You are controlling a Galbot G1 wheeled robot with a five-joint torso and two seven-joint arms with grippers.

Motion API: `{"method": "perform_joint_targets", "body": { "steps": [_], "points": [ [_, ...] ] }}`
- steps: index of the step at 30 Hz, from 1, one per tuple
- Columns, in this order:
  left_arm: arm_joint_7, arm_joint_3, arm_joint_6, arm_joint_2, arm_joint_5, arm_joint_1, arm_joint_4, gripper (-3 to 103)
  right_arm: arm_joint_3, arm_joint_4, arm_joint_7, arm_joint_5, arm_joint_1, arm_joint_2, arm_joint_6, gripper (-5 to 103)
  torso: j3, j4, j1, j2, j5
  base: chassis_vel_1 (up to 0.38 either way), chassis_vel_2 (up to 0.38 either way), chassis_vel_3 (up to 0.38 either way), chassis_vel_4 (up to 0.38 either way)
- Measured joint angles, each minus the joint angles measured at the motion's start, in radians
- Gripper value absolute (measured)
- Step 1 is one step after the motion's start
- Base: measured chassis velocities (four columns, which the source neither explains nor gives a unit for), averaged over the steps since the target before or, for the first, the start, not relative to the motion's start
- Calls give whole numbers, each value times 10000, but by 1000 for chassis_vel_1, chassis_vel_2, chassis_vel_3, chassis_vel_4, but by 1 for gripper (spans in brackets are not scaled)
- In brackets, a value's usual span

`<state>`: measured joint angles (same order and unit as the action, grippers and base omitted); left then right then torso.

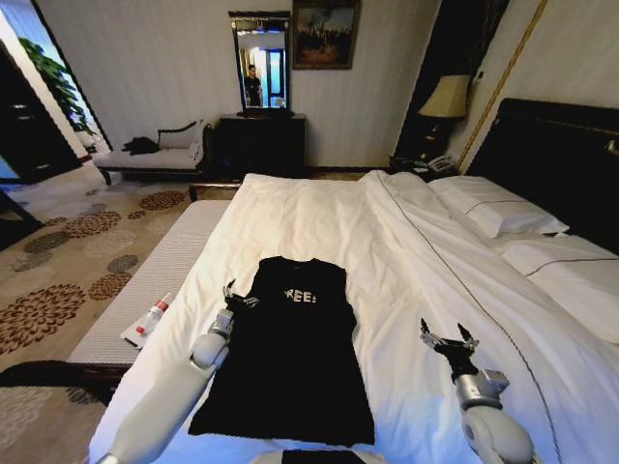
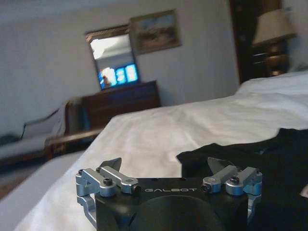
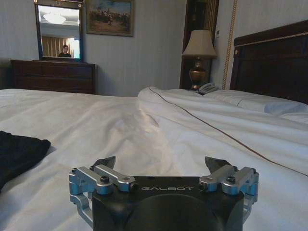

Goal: Fold the clothes on the bed.

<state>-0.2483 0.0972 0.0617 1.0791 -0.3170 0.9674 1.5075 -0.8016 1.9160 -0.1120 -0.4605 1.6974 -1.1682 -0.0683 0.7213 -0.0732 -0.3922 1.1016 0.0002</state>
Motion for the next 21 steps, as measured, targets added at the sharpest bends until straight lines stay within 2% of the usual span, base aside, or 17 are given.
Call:
{"method": "perform_joint_targets", "body": {
  "steps": [2, 7, 13, 16, 21],
  "points": [
    [-25, -4, -172, 13, -215, -135, -75, 100, 0, -17, 2, 5, -1, 10, -7, 100, 0, -2, 0, 0, -2, 0, 0, 0, 0],
    [-40, -86, -411, 73, -129, -319, -369, 100, 2, -12, 2, 9, -16, 25, -7, 100, 0, -1, -1, 0, -2, 0, 0, 0, 0],
    [261, -194, -840, 215, -422, -494, -978, 100, -100, 23, 5, 12, 99, -17, -22, 100, 0, -1, 0, 0, -3, 0, 0, 0, 0],
    [550, -287, -1203, 180, -1014, -521, -1048, 100, -114, 52, 7, 14, 105, -23, -25, 100, 0, -2, -1, 0, -3, 0, 0, 0, 0],
    [740, -314, -1365, 36, -1487, -349, -787, 100, -107, 107, -1, 14, 90, -24, -21, 100, 0, -2, -1, 0, -3, 0, 0, 0, 0]
  ]
}}
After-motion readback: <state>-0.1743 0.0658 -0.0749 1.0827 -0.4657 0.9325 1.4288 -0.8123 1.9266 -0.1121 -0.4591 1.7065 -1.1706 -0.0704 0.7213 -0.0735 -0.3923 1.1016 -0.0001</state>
